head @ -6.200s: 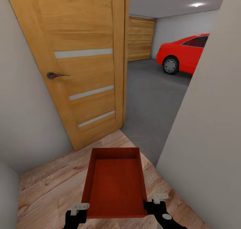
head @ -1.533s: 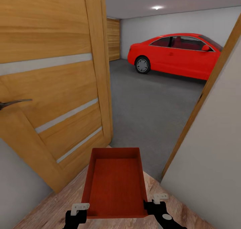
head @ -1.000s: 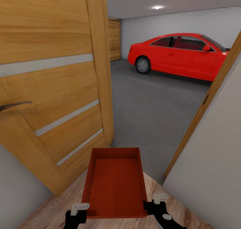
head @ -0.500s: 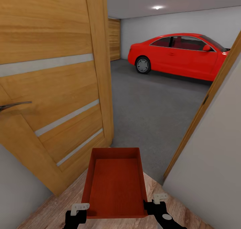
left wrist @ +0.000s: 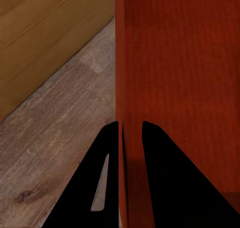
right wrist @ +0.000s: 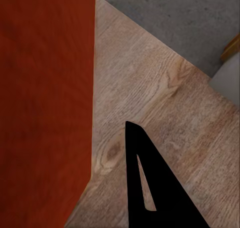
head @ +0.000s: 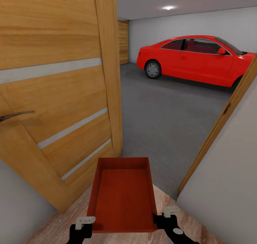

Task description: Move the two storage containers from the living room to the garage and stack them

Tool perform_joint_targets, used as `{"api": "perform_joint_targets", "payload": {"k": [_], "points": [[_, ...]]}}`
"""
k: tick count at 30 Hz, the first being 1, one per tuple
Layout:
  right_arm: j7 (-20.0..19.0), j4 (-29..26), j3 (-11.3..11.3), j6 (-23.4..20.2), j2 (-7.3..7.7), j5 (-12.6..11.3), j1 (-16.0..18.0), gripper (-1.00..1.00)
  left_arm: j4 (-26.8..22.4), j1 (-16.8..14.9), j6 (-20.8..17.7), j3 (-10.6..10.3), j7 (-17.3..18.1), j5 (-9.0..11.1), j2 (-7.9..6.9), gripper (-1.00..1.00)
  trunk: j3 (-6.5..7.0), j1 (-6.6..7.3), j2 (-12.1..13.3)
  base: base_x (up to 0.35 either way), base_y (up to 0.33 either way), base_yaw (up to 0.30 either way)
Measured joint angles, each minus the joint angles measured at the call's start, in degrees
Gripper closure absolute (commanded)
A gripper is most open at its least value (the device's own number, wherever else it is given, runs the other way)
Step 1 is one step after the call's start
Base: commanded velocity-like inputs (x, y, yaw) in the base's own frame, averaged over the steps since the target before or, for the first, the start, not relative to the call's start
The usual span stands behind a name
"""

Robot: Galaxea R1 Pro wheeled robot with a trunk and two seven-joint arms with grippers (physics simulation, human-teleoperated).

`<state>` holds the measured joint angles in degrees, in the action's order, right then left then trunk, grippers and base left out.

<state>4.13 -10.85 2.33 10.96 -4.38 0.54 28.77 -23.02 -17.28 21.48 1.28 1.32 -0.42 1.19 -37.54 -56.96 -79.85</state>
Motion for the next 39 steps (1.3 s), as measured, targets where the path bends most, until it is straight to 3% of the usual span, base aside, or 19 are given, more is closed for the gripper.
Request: {"api": "perform_joint_targets", "payload": {"k": [11, 20, 39], "points": [[0.0, 0.0, 0.0, 0.0, 0.0, 0.0, 0.0, 1.0, 0.0, 0.0, 0.0, 0.0, 0.0, 0.0, 0.0, 1.0, 0.0, -0.02, 0.0, 0.053, 0.039, -0.007], [0.0, 0.0, 0.0, 0.0, 0.01, 0.0, 0.0, 1.0, 0.0, 0.0, 0.0, 0.0, 0.0, 0.0, 0.03, 1.0, 0.04, -0.02, 0.0, 0.001, 0.001, -0.191], [0.0, 0.0, 0.0, 0.0, 0.0, 0.0, 0.0, 1.0, 0.0, 0.0, 0.0, 0.0, 0.0, 0.0, 0.0, 1.0, 0.12, -0.02, 0.0, 0.072, 0.095, -0.074]]}}
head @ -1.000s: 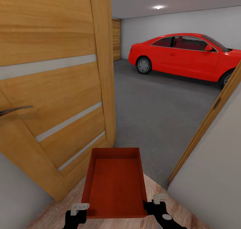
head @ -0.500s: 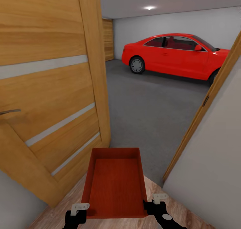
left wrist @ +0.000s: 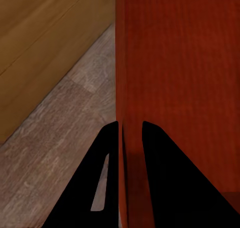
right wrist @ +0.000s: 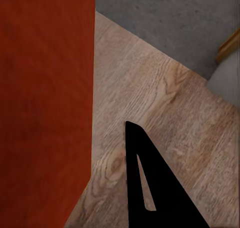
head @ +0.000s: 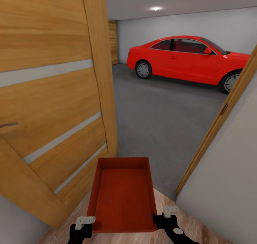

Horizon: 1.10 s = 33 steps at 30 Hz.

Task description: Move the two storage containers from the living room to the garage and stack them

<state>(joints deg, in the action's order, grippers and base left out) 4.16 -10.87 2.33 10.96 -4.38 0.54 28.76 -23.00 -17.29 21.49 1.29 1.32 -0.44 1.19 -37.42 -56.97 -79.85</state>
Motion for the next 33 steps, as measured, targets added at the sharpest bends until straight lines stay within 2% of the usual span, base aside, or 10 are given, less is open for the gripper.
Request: {"api": "perform_joint_targets", "payload": {"k": [20, 25, 33], "points": [[0.0, 0.0, 0.0, 0.0, 0.0, 0.0, 0.0, 1.0, 0.0, 0.0, 0.0, 0.0, 0.0, 0.0, 0.0, 1.0, 0.59, 0.0, 0.0, 0.001, 0.001, -0.235], [0.0, 0.0, 0.0, 0.0, 0.02, 0.0, 0.0, 1.0, 0.0, 0.0, 0.0, 0.0, 0.0, 0.1, 0.03, 1.0, 0.66, 0.0, 0.0, 0.0, 0.028, -0.046], [0.0, 0.0, 0.0, 0.0, 0.0, 0.0, 0.0, 1.0, 0.0, 0.0, 0.0, 0.0, 0.0, 0.0, 0.0, 1.0, 0.66, 0.0, 0.0, 0.0, 0.21, -0.003]]}}
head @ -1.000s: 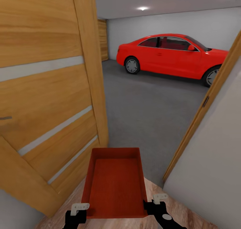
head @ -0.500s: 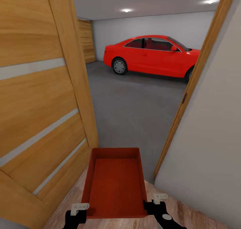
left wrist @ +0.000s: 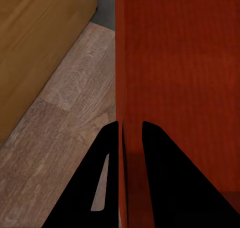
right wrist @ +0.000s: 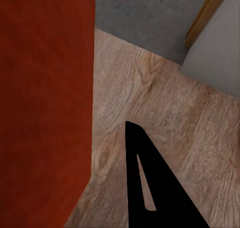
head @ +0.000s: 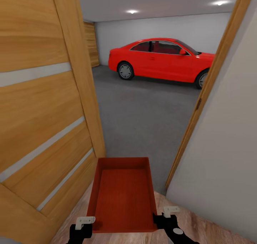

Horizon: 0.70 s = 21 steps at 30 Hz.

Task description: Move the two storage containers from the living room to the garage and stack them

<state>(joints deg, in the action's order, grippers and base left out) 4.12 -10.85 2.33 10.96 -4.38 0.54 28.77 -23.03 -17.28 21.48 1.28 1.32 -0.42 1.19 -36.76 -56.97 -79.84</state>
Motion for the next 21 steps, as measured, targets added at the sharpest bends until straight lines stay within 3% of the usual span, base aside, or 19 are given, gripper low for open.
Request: {"api": "perform_joint_targets", "payload": {"k": [5, 12, 21], "points": [[0.0, 0.0, 0.0, 0.0, 0.01, 0.0, 0.0, 1.0, 0.0, 0.0, 0.0, 0.0, 0.0, 0.0, 0.0, 1.0, 0.0, 0.0, 0.0, 0.0, 0.222, 0.0], [0.0, 0.0, 0.0, 0.0, 0.0, 0.0, 0.0, 1.0, 0.0, 0.0, 0.0, 0.0, 0.0, 0.0, 0.0, 1.0, 0.0, 0.0, 0.0, 0.0, 0.048, -0.02], [0.0, 0.0, 0.0, 0.0, 0.0, 0.0, 0.0, 1.0, 0.0, 0.0, 0.0, 0.0, 0.0, 0.0, 0.0, 1.0, 0.0, 0.0, 0.0, 0.0, 0.003, -0.207]]}}
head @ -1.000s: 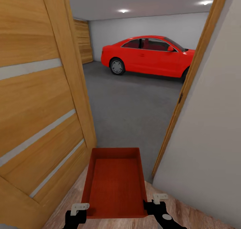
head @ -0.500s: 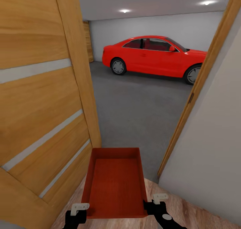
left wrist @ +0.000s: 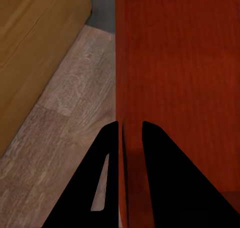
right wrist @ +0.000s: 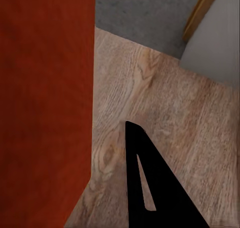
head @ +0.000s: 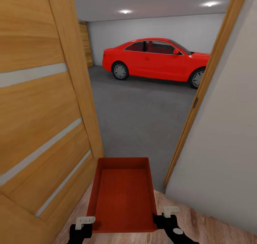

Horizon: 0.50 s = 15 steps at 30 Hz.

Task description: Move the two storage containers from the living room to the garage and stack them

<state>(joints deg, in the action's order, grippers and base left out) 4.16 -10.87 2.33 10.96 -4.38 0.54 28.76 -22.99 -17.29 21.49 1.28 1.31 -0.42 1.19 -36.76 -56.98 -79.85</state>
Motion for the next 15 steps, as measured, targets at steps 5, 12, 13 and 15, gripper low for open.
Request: {"api": "perform_joint_targets", "payload": {"k": [5, 12, 13, 15], "points": [[0.0, 0.0, 0.0, 0.0, 0.0, 0.0, 0.0, 1.0, 0.0, 0.0, 0.0, 0.0, 0.0, 0.0, 0.0, 1.0, 0.01, 0.0, 0.0, 0.0, 0.0, -0.251], [0.0, 0.0, 0.0, 0.0, 0.0, 0.0, 0.0, 1.0, 0.0, 0.0, 0.0, 0.0, 0.0, 0.0, 0.0, 1.0, 0.03, 0.0, 0.0, 0.0, 0.0, -0.137], [0.0, 0.0, 0.0, 0.0, -0.01, 0.0, 0.0, 1.0, 0.0, 0.0, 0.0, 0.0, 0.0, 0.0, -0.01, 1.0, 0.03, 0.0, 0.0, 0.0, 0.0, -0.035], [0.0, 0.0, 0.0, 0.0, -0.01, 0.0, 0.0, 1.0, 0.0, 0.0, 0.0, 0.0, 0.0, 0.0, -0.01, 1.0, 0.03, 0.0, 0.0, 0.0, 0.0, -0.02]]}}
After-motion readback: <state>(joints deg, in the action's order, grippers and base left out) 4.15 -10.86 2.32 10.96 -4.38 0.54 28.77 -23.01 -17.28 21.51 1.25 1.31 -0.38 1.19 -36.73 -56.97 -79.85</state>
